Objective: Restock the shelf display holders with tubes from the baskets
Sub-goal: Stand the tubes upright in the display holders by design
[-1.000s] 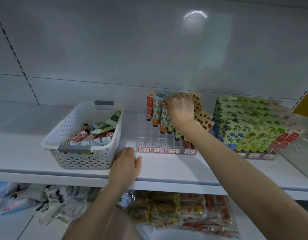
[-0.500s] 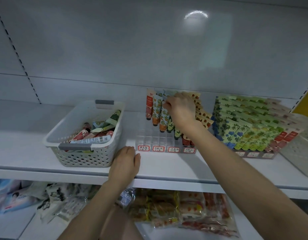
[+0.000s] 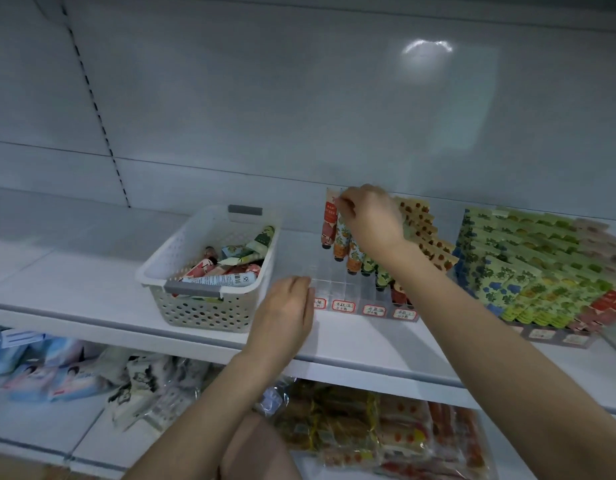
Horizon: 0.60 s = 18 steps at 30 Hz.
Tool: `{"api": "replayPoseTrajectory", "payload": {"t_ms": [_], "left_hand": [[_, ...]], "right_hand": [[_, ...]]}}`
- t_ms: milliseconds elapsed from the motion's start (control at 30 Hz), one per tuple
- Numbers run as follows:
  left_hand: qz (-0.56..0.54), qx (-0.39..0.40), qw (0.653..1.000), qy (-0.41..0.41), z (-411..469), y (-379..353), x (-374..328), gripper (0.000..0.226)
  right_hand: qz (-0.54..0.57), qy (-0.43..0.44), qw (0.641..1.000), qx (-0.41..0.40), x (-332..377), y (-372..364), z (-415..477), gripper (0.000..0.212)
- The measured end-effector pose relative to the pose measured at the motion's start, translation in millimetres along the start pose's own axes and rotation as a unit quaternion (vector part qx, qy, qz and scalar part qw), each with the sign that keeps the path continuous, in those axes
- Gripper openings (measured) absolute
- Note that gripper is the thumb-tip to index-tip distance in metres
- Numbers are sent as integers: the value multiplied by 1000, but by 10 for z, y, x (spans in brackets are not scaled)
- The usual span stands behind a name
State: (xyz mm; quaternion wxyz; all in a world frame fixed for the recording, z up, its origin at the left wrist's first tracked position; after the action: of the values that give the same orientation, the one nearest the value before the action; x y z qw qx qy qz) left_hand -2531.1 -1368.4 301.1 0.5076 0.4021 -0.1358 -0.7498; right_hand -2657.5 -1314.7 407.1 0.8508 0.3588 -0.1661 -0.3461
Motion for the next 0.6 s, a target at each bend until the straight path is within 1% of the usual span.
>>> {"api": "replayPoseTrajectory", "payload": {"t_ms": [67, 133, 167, 233, 333, 400, 500, 600], "left_hand": [[-4, -21, 999, -29, 150, 251, -113, 37], [18, -53, 998, -37, 288, 537, -99, 38], [30, -62, 997, -28, 357, 658, -19, 38], [51, -46, 997, 34, 498, 810, 291, 35], [111, 44, 981, 154, 647, 814, 861, 21], [145, 118, 961, 202, 691, 707, 1092, 26], [106, 210, 938, 253, 708, 400, 1410, 43], [48, 276, 917, 283, 700, 134, 1626, 50]], "right_hand": [[61, -19, 994, 88, 154, -203, 60, 26], [111, -28, 981, 159, 364, -384, 98, 26], [119, -20, 976, 184, 487, -458, 119, 26], [116, -5, 966, 233, 690, -618, 160, 27], [104, -22, 948, 299, 868, -882, 236, 29], [89, -37, 938, 333, 950, -1060, 292, 26], [62, -35, 928, 366, 1089, -1222, 359, 21], [35, -25, 922, 385, 1189, -1327, 384, 14]]}}
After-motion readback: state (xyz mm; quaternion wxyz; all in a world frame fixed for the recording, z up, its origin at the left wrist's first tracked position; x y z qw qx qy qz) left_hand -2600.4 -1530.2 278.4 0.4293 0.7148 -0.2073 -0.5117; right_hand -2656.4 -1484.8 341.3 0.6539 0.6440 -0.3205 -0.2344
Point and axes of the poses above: each hand's wrist, its own z-axis towards the middle knuckle, its own y-axis out of the back of the hand, x = y × z, the point moved 10 cm from there along z, towards the middle knuckle, and after that the axes turned 12 degrees about -z, right-handed, at the moved point
